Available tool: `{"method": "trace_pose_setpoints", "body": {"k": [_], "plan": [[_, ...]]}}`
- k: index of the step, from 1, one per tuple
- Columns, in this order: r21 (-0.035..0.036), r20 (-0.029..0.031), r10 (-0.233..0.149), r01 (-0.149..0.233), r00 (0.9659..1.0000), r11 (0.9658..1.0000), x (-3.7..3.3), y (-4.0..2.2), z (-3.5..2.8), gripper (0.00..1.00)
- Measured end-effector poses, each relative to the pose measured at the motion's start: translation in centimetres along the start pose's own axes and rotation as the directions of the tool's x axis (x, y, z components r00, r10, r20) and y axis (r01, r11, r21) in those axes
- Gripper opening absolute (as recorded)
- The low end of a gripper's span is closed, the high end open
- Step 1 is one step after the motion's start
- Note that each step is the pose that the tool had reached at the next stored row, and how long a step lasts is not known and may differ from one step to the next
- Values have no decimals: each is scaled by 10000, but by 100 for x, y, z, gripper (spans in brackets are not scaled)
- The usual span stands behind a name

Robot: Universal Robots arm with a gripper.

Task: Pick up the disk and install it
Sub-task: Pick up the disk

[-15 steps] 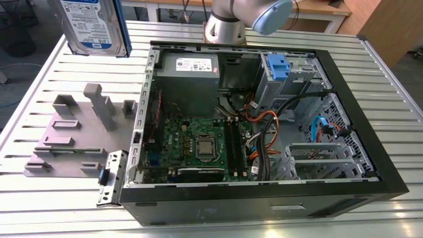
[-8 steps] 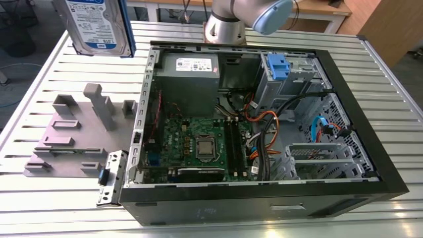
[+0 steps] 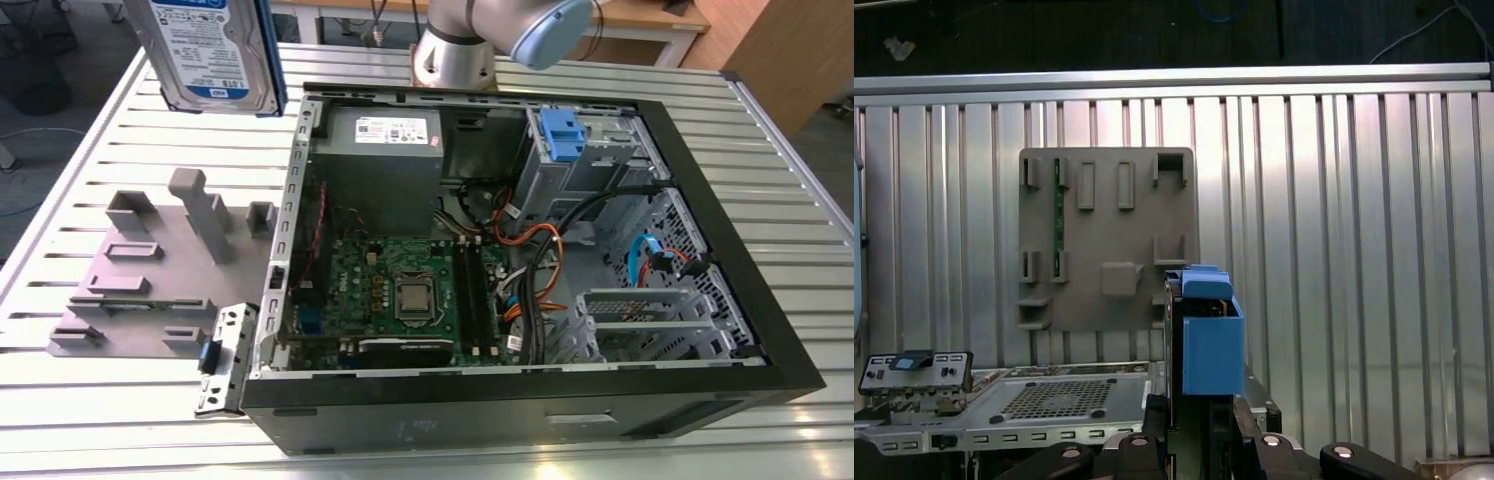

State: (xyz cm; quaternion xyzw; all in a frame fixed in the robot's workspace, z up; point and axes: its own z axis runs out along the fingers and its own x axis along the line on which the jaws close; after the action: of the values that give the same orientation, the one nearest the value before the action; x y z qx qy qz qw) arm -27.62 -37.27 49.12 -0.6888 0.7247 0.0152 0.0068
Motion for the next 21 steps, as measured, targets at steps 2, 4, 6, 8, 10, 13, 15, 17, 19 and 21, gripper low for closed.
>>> {"method": "trace_pose_setpoints", "body": {"k": [2, 4, 6, 8, 10, 13, 15, 17, 19, 21], "plan": [[0, 0, 1, -1, 10000, 10000, 0, -6, 0, 35], [0, 0, 0, 0, 10000, 10000, 0, -8, 0, 35], [0, 0, 0, 0, 10000, 10000, 0, -8, 0, 35], [0, 0, 0, 0, 10000, 10000, 0, -8, 0, 35], [0, 0, 0, 0, 10000, 10000, -1, -11, 0, 35], [0, 0, -1, 1, 10000, 10000, -1, -25, 0, 35], [0, 0, 0, 0, 10000, 10000, -2, -42, -1, 35], [0, 0, 0, 0, 10000, 10000, -3, -67, -1, 35], [0, 0, 0, 0, 10000, 10000, -5, -92, -1, 35], [0, 0, -1, 1, 10000, 10000, -6, -115, -1, 35]]}}
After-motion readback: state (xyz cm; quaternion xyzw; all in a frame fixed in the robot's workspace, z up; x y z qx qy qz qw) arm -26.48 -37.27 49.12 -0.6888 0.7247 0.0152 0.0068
